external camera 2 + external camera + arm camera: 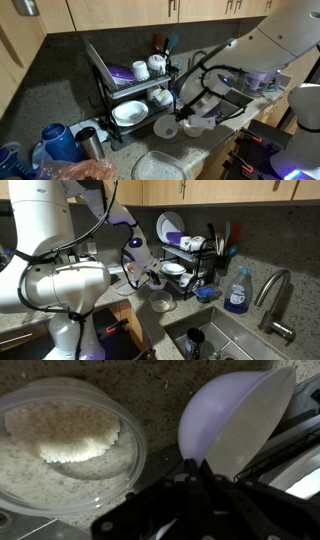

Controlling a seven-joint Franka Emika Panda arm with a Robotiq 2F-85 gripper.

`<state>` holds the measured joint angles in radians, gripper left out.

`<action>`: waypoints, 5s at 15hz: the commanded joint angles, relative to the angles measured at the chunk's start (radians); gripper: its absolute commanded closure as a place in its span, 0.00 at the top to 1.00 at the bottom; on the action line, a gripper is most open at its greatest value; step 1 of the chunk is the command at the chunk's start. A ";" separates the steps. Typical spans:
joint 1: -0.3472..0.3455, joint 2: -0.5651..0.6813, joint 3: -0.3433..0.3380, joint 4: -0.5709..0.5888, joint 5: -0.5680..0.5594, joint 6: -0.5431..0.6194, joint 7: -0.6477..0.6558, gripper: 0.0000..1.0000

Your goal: Take the bowl from the rack and put it on the counter

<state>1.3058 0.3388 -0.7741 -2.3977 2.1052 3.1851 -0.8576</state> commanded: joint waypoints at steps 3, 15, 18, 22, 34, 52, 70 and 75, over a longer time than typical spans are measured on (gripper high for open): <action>0.069 -0.006 -0.077 0.002 0.077 -0.073 -0.062 0.01; 0.258 0.002 -0.237 -0.114 0.286 -0.239 -0.243 0.01; 0.315 0.017 -0.310 -0.139 0.381 -0.284 -0.331 0.01; 0.386 0.018 -0.401 -0.184 0.452 -0.324 -0.430 0.01; 0.419 0.022 -0.420 -0.260 0.478 -0.446 -0.459 0.01; 0.400 0.090 -0.394 -0.257 0.462 -0.463 -0.435 0.11; 0.455 -0.065 -0.509 -0.227 0.323 -0.382 -0.391 1.00; 0.500 -0.197 -0.584 -0.222 0.204 -0.282 -0.325 1.00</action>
<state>1.7700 0.2689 -1.3102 -2.6252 2.3756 2.8090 -1.2213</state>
